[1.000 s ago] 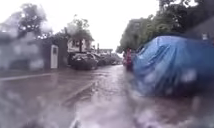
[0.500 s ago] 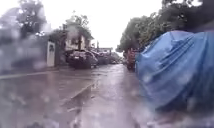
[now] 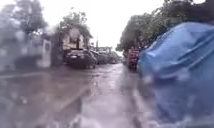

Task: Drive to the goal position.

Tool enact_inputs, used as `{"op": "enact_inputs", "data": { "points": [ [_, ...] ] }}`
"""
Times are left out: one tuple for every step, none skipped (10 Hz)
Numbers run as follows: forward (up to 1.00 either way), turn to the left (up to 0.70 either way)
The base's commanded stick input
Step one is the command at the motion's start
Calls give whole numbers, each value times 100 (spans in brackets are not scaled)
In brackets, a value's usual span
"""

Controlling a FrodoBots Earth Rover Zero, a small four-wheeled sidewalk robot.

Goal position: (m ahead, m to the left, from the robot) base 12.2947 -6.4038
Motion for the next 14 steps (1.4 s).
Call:
{"op": "enact_inputs", "data": {
  "points": [
    [100, 0],
    [100, 0],
    [100, 0],
    [100, 0],
    [100, 0],
    [100, 0],
    [100, -12],
    [100, -27],
    [100, -15],
    [100, 0],
    [100, 0],
    [100, 0],
    [100, 0],
    [100, 0]
  ]
}}
